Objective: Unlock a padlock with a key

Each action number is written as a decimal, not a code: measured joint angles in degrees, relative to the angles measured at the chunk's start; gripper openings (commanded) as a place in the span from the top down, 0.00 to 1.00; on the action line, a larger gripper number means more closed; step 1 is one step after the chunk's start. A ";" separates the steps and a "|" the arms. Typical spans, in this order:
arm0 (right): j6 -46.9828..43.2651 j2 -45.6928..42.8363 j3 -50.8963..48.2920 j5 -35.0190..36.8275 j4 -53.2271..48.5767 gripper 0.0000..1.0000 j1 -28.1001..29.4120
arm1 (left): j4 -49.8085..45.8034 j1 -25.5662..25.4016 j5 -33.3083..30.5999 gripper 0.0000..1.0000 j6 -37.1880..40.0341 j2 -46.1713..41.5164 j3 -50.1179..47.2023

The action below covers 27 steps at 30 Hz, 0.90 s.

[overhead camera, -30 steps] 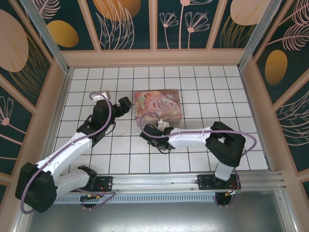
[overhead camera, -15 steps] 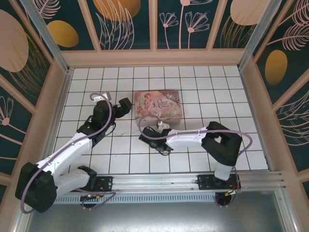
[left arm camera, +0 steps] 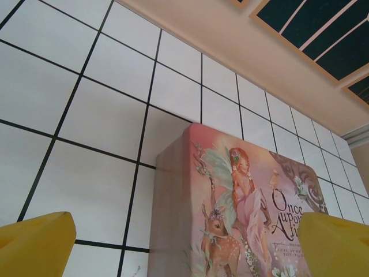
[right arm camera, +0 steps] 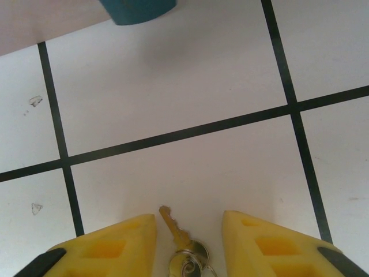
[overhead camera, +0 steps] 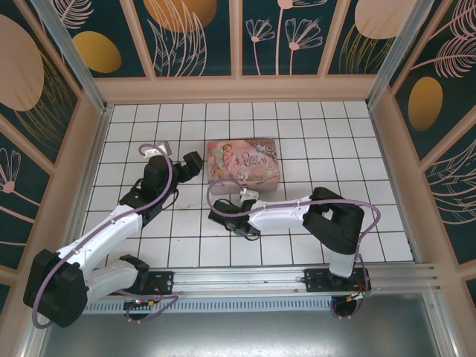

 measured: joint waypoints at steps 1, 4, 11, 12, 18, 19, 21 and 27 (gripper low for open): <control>0.02 0.07 0.07 0.02 -0.09 0.65 0.02 | 0.13 0.00 0.00 0.01 0.00 0.00 -0.04; 0.15 0.46 0.55 0.07 -0.57 0.67 0.09 | 0.15 0.00 -0.02 0.01 0.00 0.00 -0.11; 1.62 2.21 2.34 2.12 -1.84 0.80 1.60 | 0.22 0.00 0.00 0.01 0.02 -0.68 -0.66; 1.88 2.45 2.54 2.40 -1.81 0.84 1.79 | 0.33 0.00 0.02 0.01 0.00 -0.90 -0.85; 2.89 2.38 2.45 2.86 -0.72 1.00 2.25 | 0.31 0.00 0.57 0.01 0.00 -1.81 -1.38; 2.91 2.16 2.08 2.84 -0.22 1.00 2.25 | 0.31 0.00 0.63 0.01 0.02 -1.92 -1.38; 2.78 1.33 0.83 2.73 1.31 1.00 2.21 | 0.31 0.00 0.79 0.01 0.02 -2.34 -1.44; 1.33 -2.19 -3.65 0.35 6.97 1.00 2.12 | 0.15 0.00 2.29 0.01 0.02 -3.26 -1.92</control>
